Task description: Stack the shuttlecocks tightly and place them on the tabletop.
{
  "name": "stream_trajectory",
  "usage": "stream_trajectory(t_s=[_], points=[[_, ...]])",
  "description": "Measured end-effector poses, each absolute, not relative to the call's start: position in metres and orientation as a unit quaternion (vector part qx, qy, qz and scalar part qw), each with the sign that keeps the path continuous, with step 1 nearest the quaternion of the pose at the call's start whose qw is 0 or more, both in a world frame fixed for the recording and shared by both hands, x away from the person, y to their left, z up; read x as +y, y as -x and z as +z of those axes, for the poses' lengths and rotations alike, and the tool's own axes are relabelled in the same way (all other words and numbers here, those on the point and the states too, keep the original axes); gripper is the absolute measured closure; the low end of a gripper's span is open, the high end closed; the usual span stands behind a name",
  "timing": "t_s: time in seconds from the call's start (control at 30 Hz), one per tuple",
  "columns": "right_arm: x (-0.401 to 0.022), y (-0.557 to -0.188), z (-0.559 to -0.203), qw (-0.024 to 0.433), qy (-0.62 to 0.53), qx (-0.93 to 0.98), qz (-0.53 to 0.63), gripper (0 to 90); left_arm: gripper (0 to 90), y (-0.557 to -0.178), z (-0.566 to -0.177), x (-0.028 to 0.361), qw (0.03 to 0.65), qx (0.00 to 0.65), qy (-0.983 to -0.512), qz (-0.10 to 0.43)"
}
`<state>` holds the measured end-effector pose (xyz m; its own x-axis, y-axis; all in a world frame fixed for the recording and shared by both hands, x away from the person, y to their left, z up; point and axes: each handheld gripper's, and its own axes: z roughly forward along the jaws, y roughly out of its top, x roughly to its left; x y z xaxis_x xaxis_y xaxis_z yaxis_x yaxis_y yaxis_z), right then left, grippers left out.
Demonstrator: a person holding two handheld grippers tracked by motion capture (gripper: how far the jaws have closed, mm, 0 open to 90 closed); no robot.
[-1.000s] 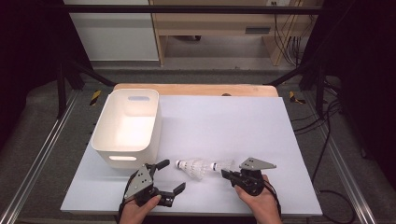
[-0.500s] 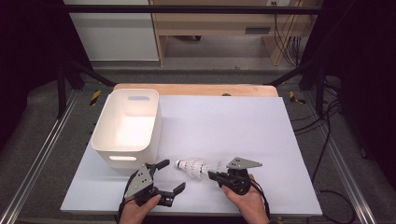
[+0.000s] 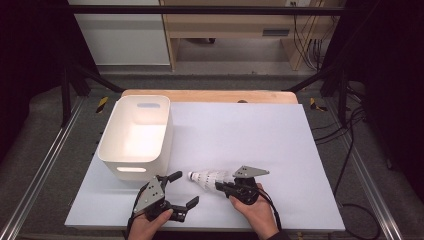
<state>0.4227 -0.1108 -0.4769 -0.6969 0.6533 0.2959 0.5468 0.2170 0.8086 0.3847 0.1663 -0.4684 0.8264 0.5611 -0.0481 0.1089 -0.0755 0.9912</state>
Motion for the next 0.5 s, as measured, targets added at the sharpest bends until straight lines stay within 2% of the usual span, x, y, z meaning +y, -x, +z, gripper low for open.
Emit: stream_trajectory(t_s=[0.5], points=[[-0.1066,-0.4217,-0.4763,0.056,-0.372,0.790,0.484,88.1,4.2,-0.3848,-0.4684,0.1661,0.637,0.234,-0.713,0.177]])
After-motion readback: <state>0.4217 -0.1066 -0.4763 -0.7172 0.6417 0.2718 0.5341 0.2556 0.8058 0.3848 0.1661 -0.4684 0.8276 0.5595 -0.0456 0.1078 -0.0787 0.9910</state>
